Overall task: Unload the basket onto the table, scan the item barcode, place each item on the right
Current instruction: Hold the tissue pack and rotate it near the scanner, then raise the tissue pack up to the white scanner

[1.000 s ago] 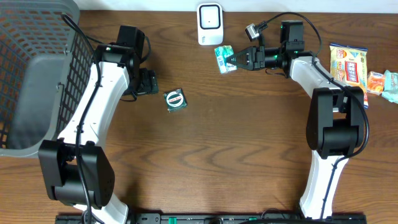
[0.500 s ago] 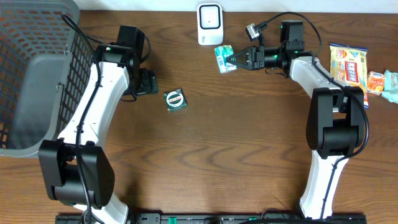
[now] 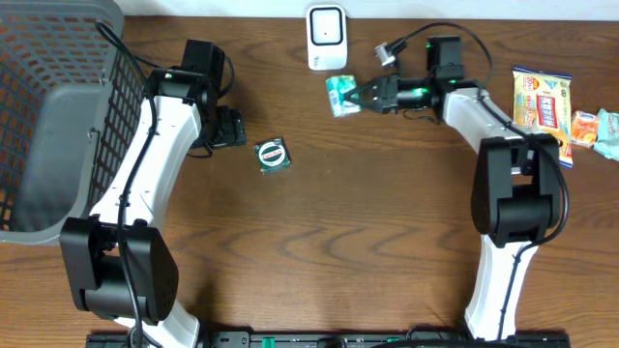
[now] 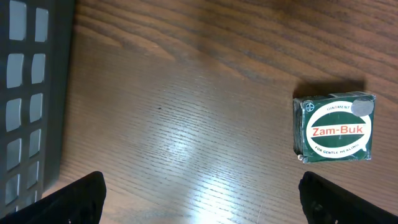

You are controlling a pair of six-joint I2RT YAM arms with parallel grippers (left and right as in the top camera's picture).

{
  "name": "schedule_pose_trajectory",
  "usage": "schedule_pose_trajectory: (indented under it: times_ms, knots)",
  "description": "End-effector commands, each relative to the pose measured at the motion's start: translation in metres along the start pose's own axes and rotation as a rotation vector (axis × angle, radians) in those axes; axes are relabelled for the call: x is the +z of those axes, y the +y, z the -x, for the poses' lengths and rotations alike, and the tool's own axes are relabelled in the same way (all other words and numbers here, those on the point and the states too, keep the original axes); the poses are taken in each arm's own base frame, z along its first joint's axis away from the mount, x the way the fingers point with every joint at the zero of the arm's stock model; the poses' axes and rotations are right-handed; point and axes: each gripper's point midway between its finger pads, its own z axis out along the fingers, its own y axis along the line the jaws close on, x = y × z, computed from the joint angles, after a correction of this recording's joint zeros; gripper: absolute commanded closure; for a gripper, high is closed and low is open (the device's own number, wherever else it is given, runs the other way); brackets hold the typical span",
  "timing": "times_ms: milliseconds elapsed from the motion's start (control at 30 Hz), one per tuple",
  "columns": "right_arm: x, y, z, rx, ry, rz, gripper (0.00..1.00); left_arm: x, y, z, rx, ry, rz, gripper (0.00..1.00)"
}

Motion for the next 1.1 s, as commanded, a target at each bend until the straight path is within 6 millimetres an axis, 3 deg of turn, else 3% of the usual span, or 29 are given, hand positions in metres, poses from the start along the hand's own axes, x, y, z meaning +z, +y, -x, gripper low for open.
schedule_pose_trajectory:
  times_ms: [0, 167, 333, 667, 867, 1067]
  knots:
    - [0.024, -0.036, -0.003, -0.001, -0.017, -0.216, 0.98, 0.000, 0.003, -0.001, 0.009, 0.001, 0.014, 0.02]
    - [0.028, -0.058, -0.005, -0.052, -0.024, -0.419, 0.98, 0.000, 0.003, -0.001, 0.009, 0.001, 0.014, 0.02]
    - [0.008, -0.060, -0.001, -0.171, 0.011, -0.737, 0.99, 0.000, 0.003, -0.001, 0.009, 0.001, 0.014, 0.02]
    - [-0.017, -0.020, 0.064, -0.575, -0.128, -1.305, 0.99, 0.000, 0.003, -0.001, 0.009, 0.001, 0.014, 0.02]
    - [-0.009, 0.003, 0.100, -0.819, -0.211, -1.381, 0.99, 0.000, 0.003, -0.001, 0.009, 0.001, 0.014, 0.02]
    - [-0.013, 0.023, 0.128, -0.877, -0.350, -1.367, 0.99, 0.000, 0.003, -0.001, 0.009, 0.001, 0.014, 0.02]
